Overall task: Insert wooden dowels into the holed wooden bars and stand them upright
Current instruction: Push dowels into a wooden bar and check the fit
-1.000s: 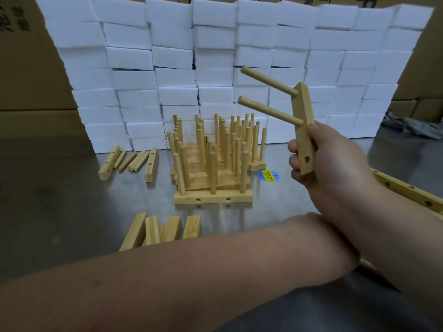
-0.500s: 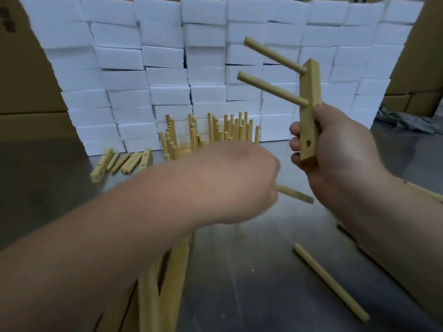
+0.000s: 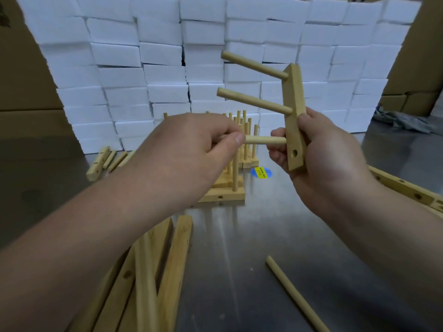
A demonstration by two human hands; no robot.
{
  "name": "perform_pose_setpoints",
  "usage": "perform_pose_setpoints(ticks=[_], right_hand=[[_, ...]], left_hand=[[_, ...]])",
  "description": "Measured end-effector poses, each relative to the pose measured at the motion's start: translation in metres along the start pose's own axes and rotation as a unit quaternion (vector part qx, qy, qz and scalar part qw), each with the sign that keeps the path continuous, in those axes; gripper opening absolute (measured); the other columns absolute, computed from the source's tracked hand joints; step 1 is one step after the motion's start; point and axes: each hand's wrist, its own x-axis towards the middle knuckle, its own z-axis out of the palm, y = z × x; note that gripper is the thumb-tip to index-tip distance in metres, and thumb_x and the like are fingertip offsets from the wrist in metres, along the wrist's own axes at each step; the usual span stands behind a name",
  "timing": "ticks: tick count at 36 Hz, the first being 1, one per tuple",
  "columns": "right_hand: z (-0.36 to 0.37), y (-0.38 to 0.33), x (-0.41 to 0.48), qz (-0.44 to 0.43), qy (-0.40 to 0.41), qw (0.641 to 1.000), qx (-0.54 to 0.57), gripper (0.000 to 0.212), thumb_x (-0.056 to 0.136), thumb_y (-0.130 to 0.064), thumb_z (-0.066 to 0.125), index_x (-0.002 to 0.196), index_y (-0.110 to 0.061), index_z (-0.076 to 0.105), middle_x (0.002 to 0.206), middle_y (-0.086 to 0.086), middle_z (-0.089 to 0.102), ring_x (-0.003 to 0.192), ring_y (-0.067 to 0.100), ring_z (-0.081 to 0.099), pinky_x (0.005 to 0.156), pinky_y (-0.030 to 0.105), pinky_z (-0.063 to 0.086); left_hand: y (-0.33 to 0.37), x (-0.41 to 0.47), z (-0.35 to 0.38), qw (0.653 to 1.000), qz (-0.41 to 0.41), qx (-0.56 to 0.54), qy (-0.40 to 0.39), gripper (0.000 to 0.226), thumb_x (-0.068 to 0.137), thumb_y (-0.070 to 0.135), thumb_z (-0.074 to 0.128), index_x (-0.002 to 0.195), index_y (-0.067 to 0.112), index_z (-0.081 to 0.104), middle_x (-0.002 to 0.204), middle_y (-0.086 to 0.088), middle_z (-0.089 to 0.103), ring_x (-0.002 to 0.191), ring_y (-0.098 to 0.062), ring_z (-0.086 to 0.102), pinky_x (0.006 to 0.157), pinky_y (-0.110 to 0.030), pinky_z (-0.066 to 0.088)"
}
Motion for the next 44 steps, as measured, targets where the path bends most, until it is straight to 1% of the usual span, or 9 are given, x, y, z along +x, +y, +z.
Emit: perform_pose_setpoints(ticks=[6, 10, 16, 23, 26, 31, 35, 40, 44], right_hand=[[0.000, -0.002, -0.003, 0.000, -0.001, 1.000, -0.005, 0.029, 0.099, -0.015, 0.033, 0.123, -0.018, 0.051, 0.053, -0.001, 0.057, 0.045, 0.009, 0.055, 0.054, 0.024, 0.050], [-0.001, 0.000, -0.002, -0.003, 0.004, 0.999, -0.034, 0.029, 0.099, -0.016, 0.032, 0.123, -0.020, 0.049, 0.059, -0.001, 0.058, 0.047, 0.009, 0.057, 0.058, 0.028, 0.046], [-0.001, 0.003, -0.003, -0.006, 0.001, 0.999, -0.053, 0.024, 0.099, -0.017, 0.032, 0.111, -0.026, 0.051, 0.059, -0.003, 0.057, 0.048, 0.009, 0.057, 0.062, 0.031, 0.049], [0.001, 0.004, -0.011, -0.014, -0.030, 0.998, -0.044, 0.026, 0.099, -0.016, 0.033, 0.111, -0.025, 0.054, 0.052, -0.005, 0.055, 0.048, 0.011, 0.057, 0.046, 0.021, 0.049], [0.000, 0.006, -0.013, -0.012, -0.037, 0.999, -0.036, 0.027, 0.099, -0.016, 0.032, 0.102, -0.027, 0.057, 0.056, -0.001, 0.052, 0.045, 0.010, 0.054, 0.044, 0.019, 0.046], [0.001, 0.009, -0.015, -0.024, -0.039, 0.998, -0.036, 0.028, 0.099, -0.016, 0.032, 0.096, -0.030, 0.056, 0.058, 0.000, 0.048, 0.040, 0.008, 0.050, 0.043, 0.018, 0.045], [-0.001, 0.013, -0.016, -0.023, -0.034, 0.998, -0.057, 0.027, 0.100, -0.017, 0.032, 0.097, -0.031, 0.055, 0.059, 0.001, 0.048, 0.041, 0.007, 0.052, 0.043, 0.019, 0.046], [-0.002, 0.015, -0.016, -0.033, -0.025, 0.996, -0.073, 0.027, 0.100, -0.018, 0.033, 0.096, -0.033, 0.055, 0.056, -0.001, 0.049, 0.043, 0.008, 0.055, 0.044, 0.019, 0.047], [-0.002, 0.015, -0.017, -0.047, -0.025, 0.996, -0.070, 0.025, 0.100, -0.018, 0.033, 0.107, -0.030, 0.054, 0.055, -0.003, 0.050, 0.048, 0.011, 0.057, 0.048, 0.021, 0.050]], left_hand=[[0.005, -0.005, 0.006, 0.999, 0.038, 0.001, -0.019, 0.025, 0.085, 0.038, 0.045, 0.091, 0.032, 0.068, 0.083, 0.018, 0.056, 0.071, -0.005, 0.050, 0.055, -0.029, 0.040], [0.003, -0.007, 0.010, 0.998, 0.050, 0.003, -0.022, 0.025, 0.090, 0.038, 0.045, 0.093, 0.033, 0.069, 0.067, 0.008, 0.057, 0.069, -0.008, 0.050, 0.060, -0.034, 0.045], [0.005, -0.008, 0.012, 0.994, 0.085, 0.067, -0.031, 0.032, 0.086, 0.037, 0.040, 0.100, 0.028, 0.068, 0.072, 0.014, 0.055, 0.072, -0.006, 0.050, 0.060, -0.028, 0.043], [0.001, -0.008, 0.013, 0.990, 0.103, 0.090, -0.039, 0.026, 0.092, 0.035, 0.050, 0.113, 0.049, 0.052, 0.069, 0.028, 0.041, 0.067, 0.004, 0.044, 0.057, -0.014, 0.029], [0.001, -0.009, 0.015, 0.990, 0.103, 0.089, -0.047, 0.028, 0.090, 0.034, 0.050, 0.116, 0.041, 0.059, 0.074, 0.024, 0.049, 0.068, 0.002, 0.045, 0.059, -0.016, 0.036], [0.004, -0.010, 0.016, 0.993, 0.077, 0.069, -0.049, 0.031, 0.092, 0.040, 0.042, 0.113, 0.036, 0.065, 0.075, 0.016, 0.061, 0.070, -0.003, 0.052, 0.059, -0.023, 0.042], [0.005, -0.013, 0.020, 0.996, 0.043, 0.043, -0.060, 0.041, 0.078, 0.046, 0.039, 0.105, 0.038, 0.068, 0.068, 0.016, 0.061, 0.067, -0.001, 0.053, 0.056, -0.023, 0.041], [0.006, -0.016, 0.024, 0.999, -0.004, -0.012, -0.053, 0.033, 0.075, 0.048, 0.042, 0.095, 0.044, 0.067, 0.072, 0.010, 0.067, 0.069, -0.005, 0.059, 0.064, -0.038, 0.052], [0.006, -0.015, 0.024, 0.995, -0.057, -0.065, -0.058, 0.015, 0.073, 0.050, 0.046, 0.070, 0.053, 0.060, 0.078, 0.019, 0.065, 0.076, 0.004, 0.057, 0.063, -0.023, 0.050]])
